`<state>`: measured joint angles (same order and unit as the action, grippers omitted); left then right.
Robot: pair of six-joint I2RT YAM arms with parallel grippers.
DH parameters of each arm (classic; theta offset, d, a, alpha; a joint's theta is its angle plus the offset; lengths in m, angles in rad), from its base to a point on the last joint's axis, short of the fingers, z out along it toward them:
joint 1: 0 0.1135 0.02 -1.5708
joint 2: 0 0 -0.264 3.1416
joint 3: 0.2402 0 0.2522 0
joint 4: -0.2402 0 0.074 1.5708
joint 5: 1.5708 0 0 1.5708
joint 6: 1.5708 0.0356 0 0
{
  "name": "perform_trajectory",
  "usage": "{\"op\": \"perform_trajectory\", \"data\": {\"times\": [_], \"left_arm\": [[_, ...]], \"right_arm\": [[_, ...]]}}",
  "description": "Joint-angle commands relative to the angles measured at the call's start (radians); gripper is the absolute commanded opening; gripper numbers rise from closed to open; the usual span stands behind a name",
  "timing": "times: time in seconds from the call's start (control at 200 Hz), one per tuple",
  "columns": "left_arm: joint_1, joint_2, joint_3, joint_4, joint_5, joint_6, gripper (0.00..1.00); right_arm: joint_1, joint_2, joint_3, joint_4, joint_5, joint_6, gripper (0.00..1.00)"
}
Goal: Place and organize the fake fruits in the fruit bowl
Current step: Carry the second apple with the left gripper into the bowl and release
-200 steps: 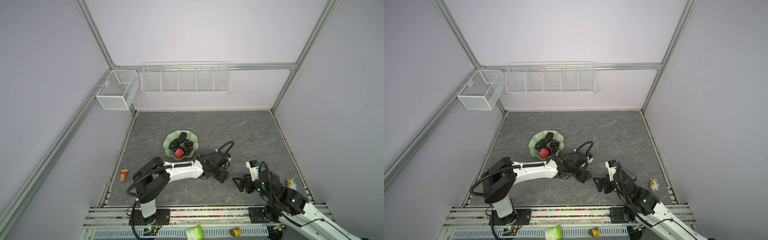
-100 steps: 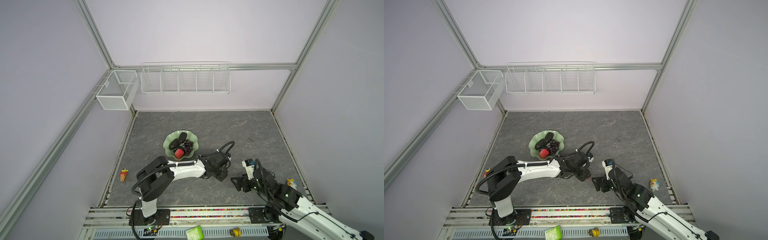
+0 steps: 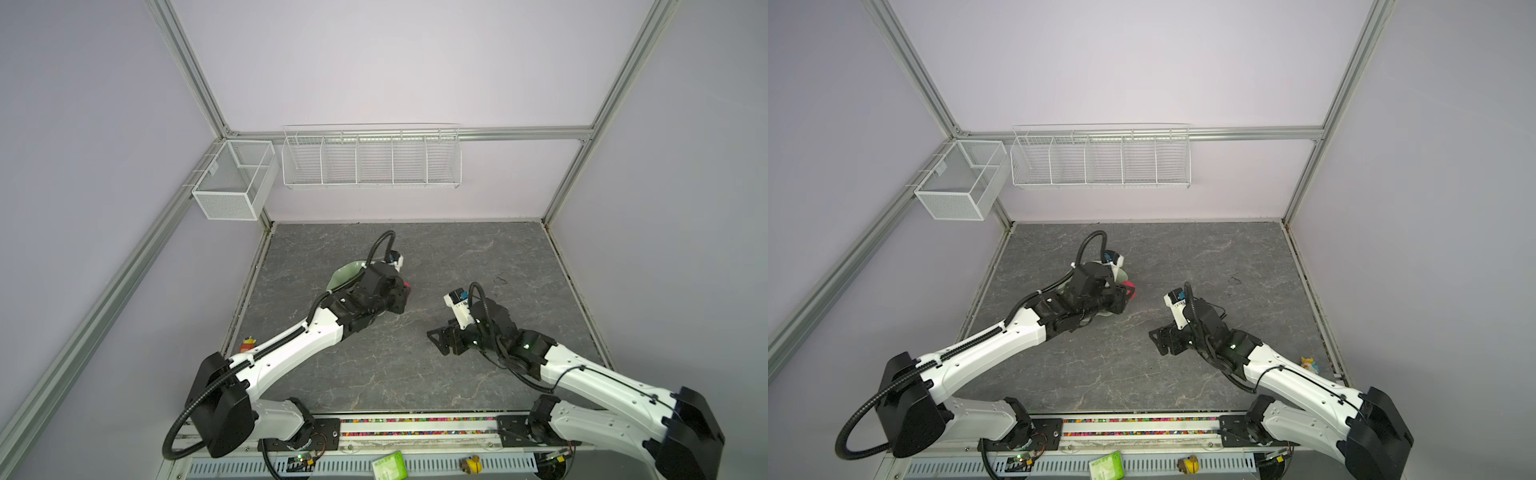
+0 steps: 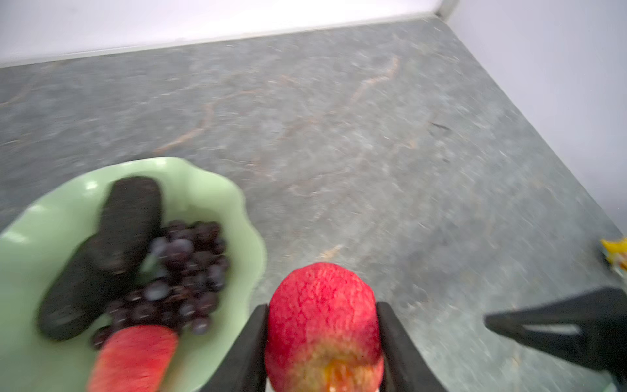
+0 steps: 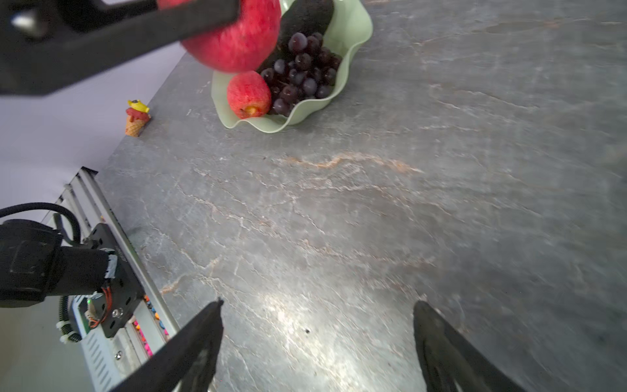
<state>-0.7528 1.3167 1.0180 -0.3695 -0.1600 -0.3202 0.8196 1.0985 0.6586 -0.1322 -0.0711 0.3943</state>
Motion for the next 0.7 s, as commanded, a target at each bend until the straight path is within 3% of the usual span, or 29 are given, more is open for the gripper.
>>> {"op": "perform_trajectory", "data": {"times": [0.0, 0.11, 0.315, 0.695], "left_arm": [[0.108, -0.061, -0.087, -0.091, -0.08, -0.046, 0.35], [0.192, -0.115, -0.162, -0.063, -0.105, -0.039, 0.36], [0.342, -0.058, -0.18, -0.056, -0.072, -0.018, 0.37], [0.367, 0.097, -0.146, 0.011, -0.026, -0.011, 0.38]], "right_arm": [[0.011, 0.108, 0.078, 0.129, -0.11, -0.046, 0.89], [0.031, 0.192, 0.127, 0.165, -0.131, -0.05, 0.89], [0.05, 0.292, 0.178, 0.194, -0.169, -0.041, 0.89], [0.056, 0.3, 0.182, 0.173, -0.157, -0.043, 0.88]]}}
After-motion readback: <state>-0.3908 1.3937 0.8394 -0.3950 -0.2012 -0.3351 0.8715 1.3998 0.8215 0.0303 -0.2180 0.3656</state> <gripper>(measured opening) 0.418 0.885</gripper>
